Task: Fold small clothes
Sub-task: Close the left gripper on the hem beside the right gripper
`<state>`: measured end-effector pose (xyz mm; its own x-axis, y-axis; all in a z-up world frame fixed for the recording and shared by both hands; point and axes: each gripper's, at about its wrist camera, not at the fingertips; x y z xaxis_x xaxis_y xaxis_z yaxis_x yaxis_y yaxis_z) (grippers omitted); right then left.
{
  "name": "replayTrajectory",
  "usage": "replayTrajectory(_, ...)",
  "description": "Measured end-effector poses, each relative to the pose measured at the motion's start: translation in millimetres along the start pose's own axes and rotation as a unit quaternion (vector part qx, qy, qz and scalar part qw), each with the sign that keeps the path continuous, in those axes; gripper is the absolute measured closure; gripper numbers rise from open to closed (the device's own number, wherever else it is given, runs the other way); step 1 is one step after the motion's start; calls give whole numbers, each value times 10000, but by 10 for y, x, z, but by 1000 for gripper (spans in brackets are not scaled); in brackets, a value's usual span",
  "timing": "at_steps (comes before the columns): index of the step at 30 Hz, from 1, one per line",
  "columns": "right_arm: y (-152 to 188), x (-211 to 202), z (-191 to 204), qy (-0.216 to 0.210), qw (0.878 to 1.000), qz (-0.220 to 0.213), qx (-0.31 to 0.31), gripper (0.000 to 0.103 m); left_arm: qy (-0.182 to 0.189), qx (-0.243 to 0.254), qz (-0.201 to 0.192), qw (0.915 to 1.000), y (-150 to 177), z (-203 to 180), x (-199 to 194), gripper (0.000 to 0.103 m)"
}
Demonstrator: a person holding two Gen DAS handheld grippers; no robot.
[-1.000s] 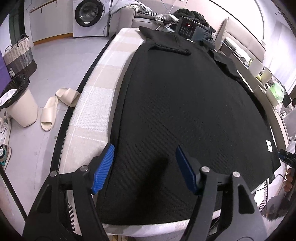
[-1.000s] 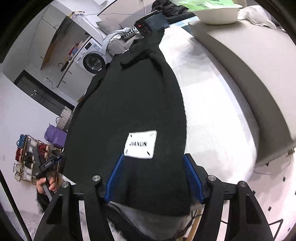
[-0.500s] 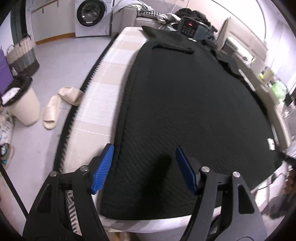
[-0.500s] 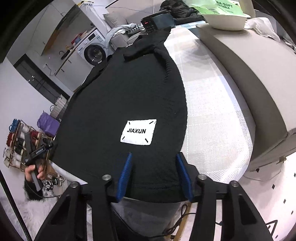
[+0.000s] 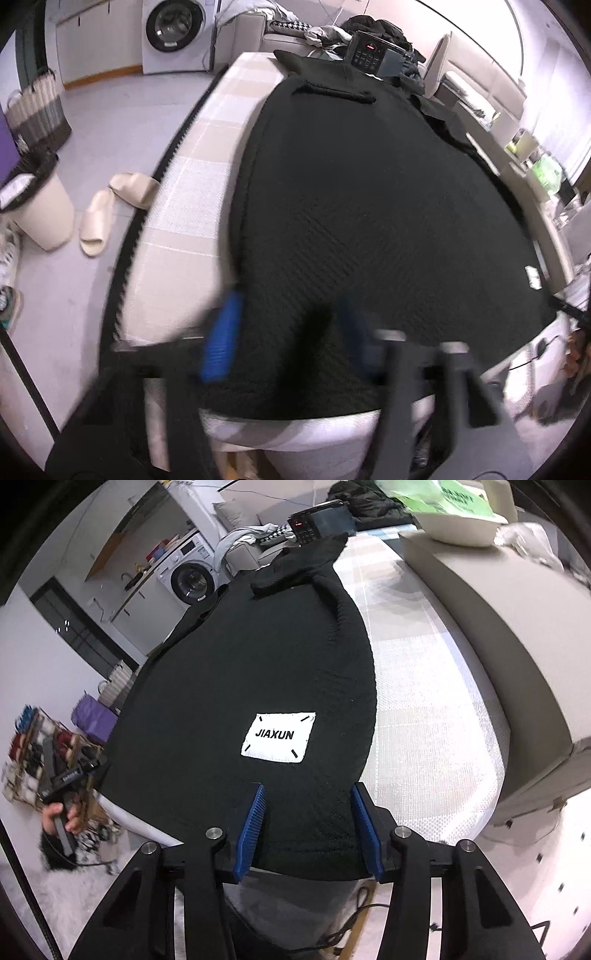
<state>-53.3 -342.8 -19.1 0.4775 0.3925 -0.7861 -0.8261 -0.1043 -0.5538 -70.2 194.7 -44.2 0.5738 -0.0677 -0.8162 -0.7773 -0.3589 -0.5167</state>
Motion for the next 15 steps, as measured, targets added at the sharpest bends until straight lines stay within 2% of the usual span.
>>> replayTrajectory(1, 2, 14, 34, 138, 9998, -26, -130, 65, -51, 5, -34, 10000, 0, 12, 3, 91)
replayTrajectory(2, 2, 27, 51, 247, 9995, -41, -202, 76, 41, -57, -54, 10000, 0, 43, 3, 94)
replayTrajectory(3, 1, 38, 51, 351, 9991, -60, -234, 82, 217, -183, -51, 9996, -1, 81, -1, 97)
replayTrajectory(5, -9, 48, 10, 393, 9991, -100, -151, 92, 299, -312, -86, 9990, -3, 120, -4, 98)
replayTrajectory(12, 5, -36, -179, 69, 9992, -292, 267, 97, 637, -277, -194, 9974, 63, 96, -171, 98)
replayTrajectory(15, 49, -123, -200, 242, 9992, -239, 198, 97, 731, -141, -99, 9972, 128, 74, -213, 98)
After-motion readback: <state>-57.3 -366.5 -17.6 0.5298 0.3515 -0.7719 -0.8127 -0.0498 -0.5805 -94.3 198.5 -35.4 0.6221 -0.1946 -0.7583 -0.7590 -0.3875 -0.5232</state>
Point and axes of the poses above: each gripper's, at about its wrist camera, not at the fingertips, and x roughly the way its jaws point, z to its left, y to its underside, and after that the axes turned 7 degrees about -x, right-handed
